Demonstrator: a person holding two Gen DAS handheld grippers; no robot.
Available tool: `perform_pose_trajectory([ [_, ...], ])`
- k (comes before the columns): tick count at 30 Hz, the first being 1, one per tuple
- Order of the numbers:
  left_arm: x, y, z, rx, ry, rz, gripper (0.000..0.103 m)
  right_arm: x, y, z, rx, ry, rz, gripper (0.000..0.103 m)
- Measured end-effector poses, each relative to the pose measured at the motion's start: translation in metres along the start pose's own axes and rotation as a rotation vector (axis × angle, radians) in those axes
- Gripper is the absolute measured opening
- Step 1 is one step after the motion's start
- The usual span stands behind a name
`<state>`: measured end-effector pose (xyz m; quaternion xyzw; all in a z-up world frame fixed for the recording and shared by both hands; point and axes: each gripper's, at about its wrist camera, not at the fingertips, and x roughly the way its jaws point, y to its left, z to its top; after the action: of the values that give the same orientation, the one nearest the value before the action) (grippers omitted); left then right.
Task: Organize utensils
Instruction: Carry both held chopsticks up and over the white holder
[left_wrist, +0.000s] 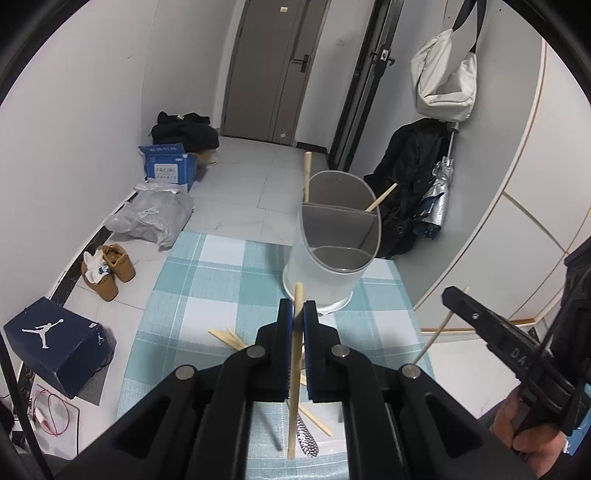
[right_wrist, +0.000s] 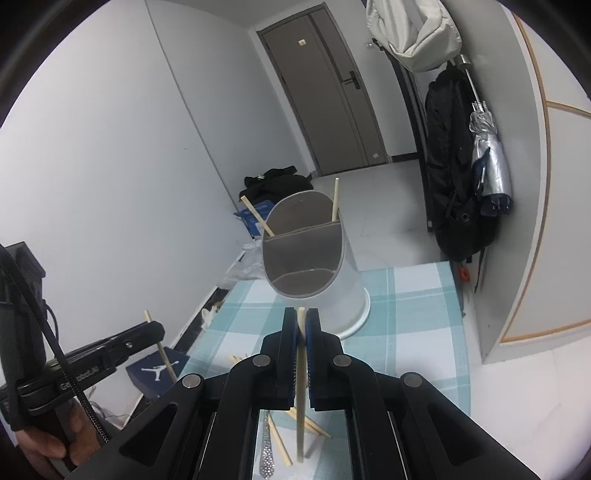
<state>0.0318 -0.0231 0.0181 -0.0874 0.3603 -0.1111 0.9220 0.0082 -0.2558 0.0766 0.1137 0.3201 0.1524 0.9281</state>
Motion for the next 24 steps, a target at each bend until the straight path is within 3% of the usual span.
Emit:
perform_pose_trajectory([
  [14, -0.005, -0.011, 0.017, 0.046, 0.03, -0.03, 0.002, -0.008, 0.008, 0.018, -0.026, -0.028, 0.002, 0.004],
  [24, -0.008, -0.024, 0.065, 0.036, 0.028, -0.082, 0.002, -0.006, 0.014, 0.065, -0.028, -0.06, 0.004, 0.004],
])
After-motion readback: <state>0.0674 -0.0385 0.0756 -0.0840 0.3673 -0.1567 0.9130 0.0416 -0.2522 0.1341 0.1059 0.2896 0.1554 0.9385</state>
